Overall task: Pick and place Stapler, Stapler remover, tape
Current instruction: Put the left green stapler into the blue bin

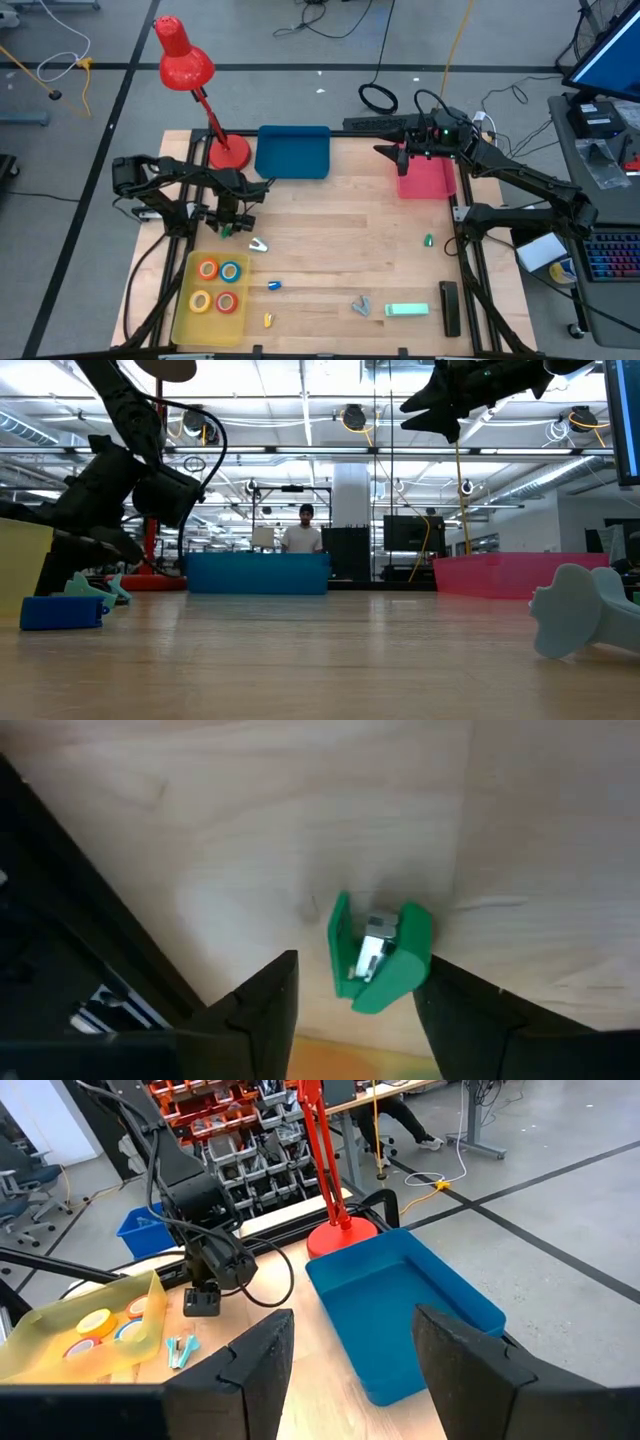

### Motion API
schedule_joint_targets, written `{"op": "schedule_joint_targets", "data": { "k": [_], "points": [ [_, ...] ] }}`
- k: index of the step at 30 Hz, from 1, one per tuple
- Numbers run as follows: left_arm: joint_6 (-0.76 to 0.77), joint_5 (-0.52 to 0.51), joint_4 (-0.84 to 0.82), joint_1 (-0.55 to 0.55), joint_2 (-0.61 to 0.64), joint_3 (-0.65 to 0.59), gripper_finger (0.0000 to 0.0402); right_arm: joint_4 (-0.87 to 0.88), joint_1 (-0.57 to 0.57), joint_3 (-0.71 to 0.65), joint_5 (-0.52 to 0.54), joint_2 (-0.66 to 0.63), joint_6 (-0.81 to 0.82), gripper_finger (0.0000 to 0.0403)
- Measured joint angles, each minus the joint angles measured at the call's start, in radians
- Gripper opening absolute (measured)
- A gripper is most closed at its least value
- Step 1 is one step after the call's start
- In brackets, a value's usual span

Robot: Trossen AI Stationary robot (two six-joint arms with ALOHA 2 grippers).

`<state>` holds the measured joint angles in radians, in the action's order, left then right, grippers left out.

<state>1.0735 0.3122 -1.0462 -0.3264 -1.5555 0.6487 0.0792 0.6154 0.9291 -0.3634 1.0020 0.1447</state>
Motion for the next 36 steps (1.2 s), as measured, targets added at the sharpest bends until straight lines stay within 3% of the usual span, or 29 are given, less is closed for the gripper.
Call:
{"op": "schedule_joint_targets", "data": {
  "k": [8, 12, 20, 26, 31, 36],
  "points": [
    [0.01, -0.036, 0.032, 0.0, 0.0, 0.0, 0.0089, 0.0, 0.0, 0.0, 0.0, 0.0, 0.0, 0.0196],
    [0.008, -0.032, 0.04, 0.0, 0.001, 0.0, 0.0056, 0.0, 0.0, 0.0, -0.001, 0.0, 0.0, 0.0196],
    [-0.04, -0.013, -0.158, 0.0, 0.09, 0.058, 0.0054, 0.0, 0.0, 0.0, -0.002, 0.0, 0.0, 0.0196],
    [0.081, -0.03, -0.276, 0.0, 0.247, 0.203, 0.0055, 0.0, 0.0, 0.0, -0.002, 0.0, -0.002, 0.0196],
    [0.133, -0.212, -0.069, -0.001, 0.345, 0.335, 0.0055, 0.0, 0.0, 0.0, -0.001, 0.0, -0.007, 0.0196],
    [-0.013, -0.381, 0.342, -0.014, 0.357, 0.379, 0.0056, 0.0, 0.0, 0.0, -0.002, 0.0, -0.007, 0.0196]
  ]
}}
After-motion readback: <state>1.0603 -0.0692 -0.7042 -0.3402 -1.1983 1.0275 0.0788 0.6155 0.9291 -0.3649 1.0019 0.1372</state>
